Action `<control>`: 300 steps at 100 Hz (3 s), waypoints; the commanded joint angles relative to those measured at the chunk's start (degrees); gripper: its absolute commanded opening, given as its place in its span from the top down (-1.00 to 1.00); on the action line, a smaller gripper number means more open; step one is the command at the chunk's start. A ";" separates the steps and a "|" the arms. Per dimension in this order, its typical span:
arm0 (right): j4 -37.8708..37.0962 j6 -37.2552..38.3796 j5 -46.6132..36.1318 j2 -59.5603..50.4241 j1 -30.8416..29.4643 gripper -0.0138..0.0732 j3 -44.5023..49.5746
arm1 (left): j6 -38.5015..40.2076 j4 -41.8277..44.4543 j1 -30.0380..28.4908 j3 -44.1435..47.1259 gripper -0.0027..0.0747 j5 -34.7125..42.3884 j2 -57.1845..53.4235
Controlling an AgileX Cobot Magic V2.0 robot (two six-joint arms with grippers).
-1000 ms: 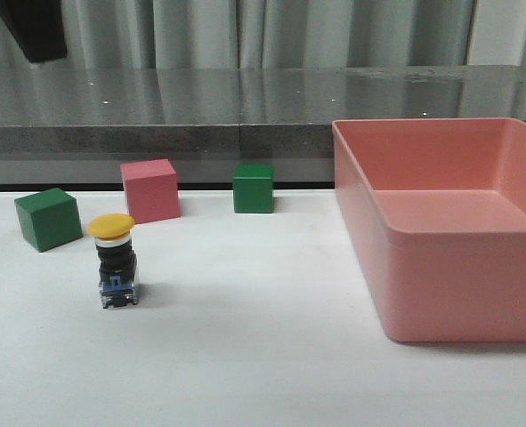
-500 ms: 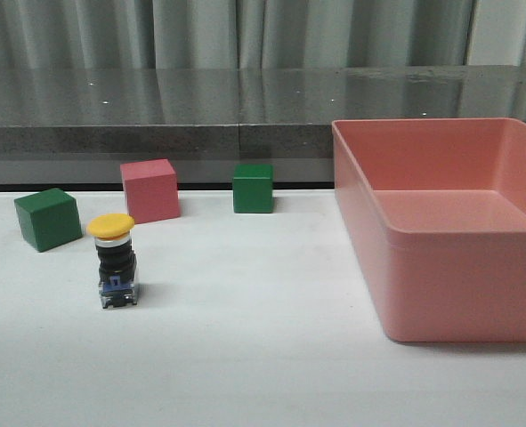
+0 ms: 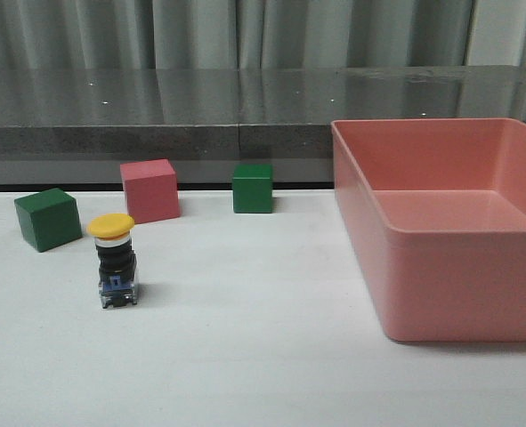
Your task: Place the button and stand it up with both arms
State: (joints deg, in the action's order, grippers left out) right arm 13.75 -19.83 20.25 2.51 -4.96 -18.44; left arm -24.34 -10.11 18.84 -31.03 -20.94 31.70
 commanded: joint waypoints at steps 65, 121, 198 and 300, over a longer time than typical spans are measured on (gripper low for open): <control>0.03 -0.04 -4.79 0.61 -0.44 0.82 -1.31 | 0.62 -0.89 -0.23 0.80 0.98 5.64 -1.95; 0.03 -0.04 -4.79 0.61 -0.44 0.82 -1.31 | 23.70 17.60 -8.51 10.85 0.98 15.58 -10.19; 0.03 -0.04 -4.51 0.61 -0.44 0.82 -1.31 | 25.64 15.62 -13.57 32.75 0.98 21.26 -33.85; 0.03 -0.04 -4.59 0.61 -0.44 0.82 -1.19 | 25.64 15.62 -13.57 32.75 0.98 20.94 -33.85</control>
State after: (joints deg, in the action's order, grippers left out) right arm 13.75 -19.83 20.25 2.51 -4.96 -18.44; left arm 0.57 6.19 5.47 0.00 -4.72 -0.28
